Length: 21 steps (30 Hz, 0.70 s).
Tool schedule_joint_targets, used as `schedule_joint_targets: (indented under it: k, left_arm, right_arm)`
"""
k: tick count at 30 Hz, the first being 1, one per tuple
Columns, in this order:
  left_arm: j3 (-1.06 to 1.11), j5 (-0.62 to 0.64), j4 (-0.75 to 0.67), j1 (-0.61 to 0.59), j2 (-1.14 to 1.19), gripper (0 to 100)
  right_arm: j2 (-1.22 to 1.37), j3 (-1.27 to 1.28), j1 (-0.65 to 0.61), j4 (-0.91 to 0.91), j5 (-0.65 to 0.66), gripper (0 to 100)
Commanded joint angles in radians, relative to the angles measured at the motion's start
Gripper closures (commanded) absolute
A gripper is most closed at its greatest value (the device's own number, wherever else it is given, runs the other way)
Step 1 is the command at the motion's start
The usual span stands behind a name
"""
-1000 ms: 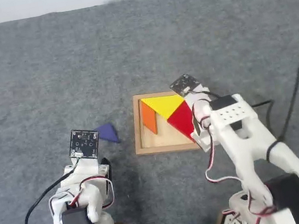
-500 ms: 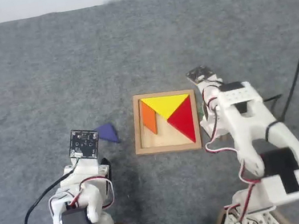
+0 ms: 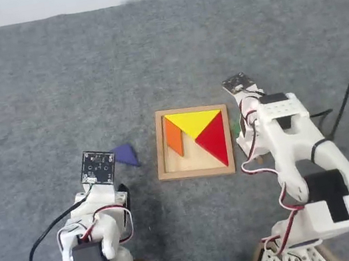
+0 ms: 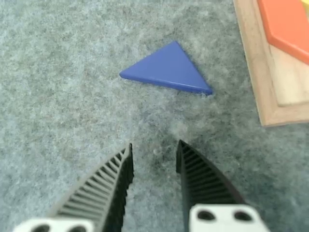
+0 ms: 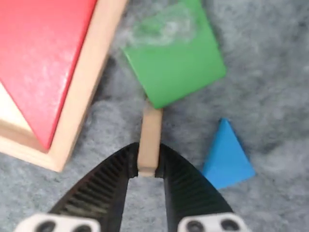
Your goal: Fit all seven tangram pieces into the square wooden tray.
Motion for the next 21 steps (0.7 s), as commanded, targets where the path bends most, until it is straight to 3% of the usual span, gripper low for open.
schedule_joint_targets:
  k: [1,6,13,21]
  left_arm:
    - [-0.015,0.009,0.005,-0.006,-0.02,86]
    - [-0.015,0.009,0.005,-0.006,-0.02,86]
    - [-0.015,0.009,0.005,-0.006,-0.02,86]
    - [-0.015,0.009,0.005,-0.006,-0.02,86]
  right_arm:
    - [-0.007,-0.103,0.001,0.058,-0.017,97.6]
    - [-0.038,-0.23,-0.033,0.156,-0.063,99.1]
    - [-0.13,-0.284,-0.317,0.157,-0.101,99.0]
    - [0.105,-0.456,-0.47,0.116,-0.282,99.0]
